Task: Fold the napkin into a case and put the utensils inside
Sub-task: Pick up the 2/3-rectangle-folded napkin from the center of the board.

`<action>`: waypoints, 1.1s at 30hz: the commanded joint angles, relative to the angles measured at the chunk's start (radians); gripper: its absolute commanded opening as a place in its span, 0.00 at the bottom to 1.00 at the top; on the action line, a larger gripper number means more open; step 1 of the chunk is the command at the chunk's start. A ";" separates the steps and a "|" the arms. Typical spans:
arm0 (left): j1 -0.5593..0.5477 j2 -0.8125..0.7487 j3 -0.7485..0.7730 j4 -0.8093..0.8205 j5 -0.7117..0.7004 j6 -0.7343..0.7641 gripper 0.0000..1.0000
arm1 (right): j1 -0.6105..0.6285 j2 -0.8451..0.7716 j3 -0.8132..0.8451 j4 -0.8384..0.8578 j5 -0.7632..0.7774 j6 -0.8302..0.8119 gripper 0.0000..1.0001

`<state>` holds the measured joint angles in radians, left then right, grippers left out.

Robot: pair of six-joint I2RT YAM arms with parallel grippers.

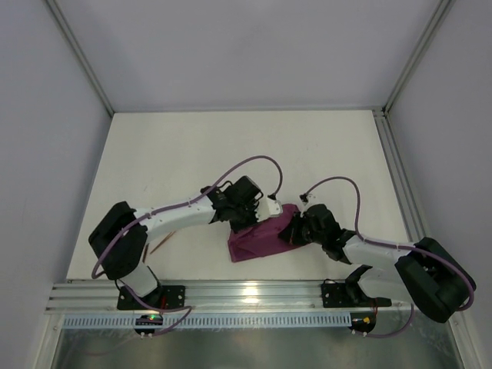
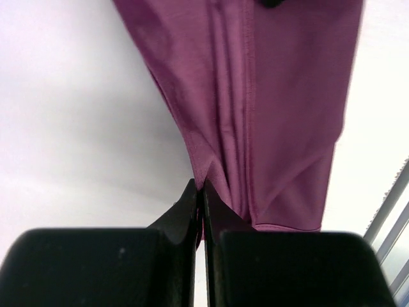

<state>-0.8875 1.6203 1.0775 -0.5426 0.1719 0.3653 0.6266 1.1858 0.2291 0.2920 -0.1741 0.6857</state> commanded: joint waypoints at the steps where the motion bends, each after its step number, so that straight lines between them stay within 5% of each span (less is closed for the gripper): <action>1: -0.071 -0.037 -0.021 0.032 -0.093 0.026 0.00 | 0.002 -0.009 -0.036 -0.016 0.064 0.034 0.03; 10: -0.277 -0.040 -0.080 0.033 -0.163 0.057 0.00 | 0.004 -0.041 -0.089 0.065 0.088 0.153 0.03; 21: -0.487 -0.010 -0.102 0.167 -0.471 0.150 0.00 | 0.004 -0.051 -0.074 0.053 0.110 0.178 0.03; 33: -0.392 -0.013 -0.087 0.171 -0.480 0.116 0.00 | 0.005 -0.060 0.030 -0.042 0.027 0.040 0.06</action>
<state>-1.3140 1.6222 0.9607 -0.4004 -0.3058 0.5011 0.6266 1.1213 0.2001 0.2764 -0.1204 0.7891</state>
